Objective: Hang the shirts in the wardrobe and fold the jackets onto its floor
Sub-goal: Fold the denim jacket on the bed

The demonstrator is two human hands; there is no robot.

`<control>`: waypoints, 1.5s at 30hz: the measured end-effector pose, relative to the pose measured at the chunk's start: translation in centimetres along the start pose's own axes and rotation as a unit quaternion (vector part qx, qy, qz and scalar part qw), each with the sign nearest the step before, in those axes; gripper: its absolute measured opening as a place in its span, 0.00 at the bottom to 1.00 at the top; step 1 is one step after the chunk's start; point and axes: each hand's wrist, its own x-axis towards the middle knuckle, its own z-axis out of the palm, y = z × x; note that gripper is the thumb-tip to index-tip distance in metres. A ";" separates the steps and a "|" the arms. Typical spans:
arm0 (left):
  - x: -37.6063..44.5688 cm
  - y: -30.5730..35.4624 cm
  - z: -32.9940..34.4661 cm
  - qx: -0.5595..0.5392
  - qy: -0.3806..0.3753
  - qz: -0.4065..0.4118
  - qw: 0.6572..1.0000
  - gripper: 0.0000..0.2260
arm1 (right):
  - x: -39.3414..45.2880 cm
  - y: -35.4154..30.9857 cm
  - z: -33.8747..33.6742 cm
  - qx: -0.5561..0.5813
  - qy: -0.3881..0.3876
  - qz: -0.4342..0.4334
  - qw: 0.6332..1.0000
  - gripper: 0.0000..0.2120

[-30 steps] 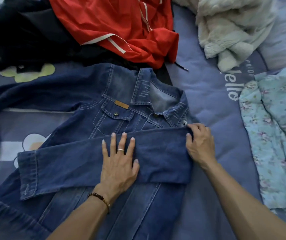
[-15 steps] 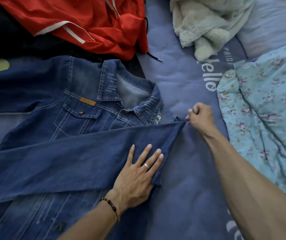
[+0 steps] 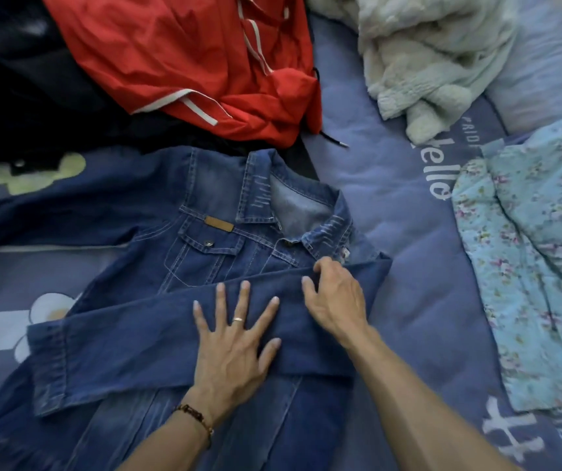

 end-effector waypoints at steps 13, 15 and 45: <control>0.2 -30.4 -10.1 0.009 0.135 -0.256 0.957 0.36 | -0.6 -24.9 8.6 -0.026 -0.095 -0.081 0.992 0.30; 1.0 -34.3 -10.7 -0.006 0.045 -0.310 0.950 0.37 | -0.4 -25.5 9.4 -0.083 -0.101 -0.058 0.990 0.31; 4.8 -18.7 -14.3 -0.669 -0.078 -0.267 0.689 0.06 | -5.1 -16.0 2.0 0.689 -0.039 0.303 0.657 0.15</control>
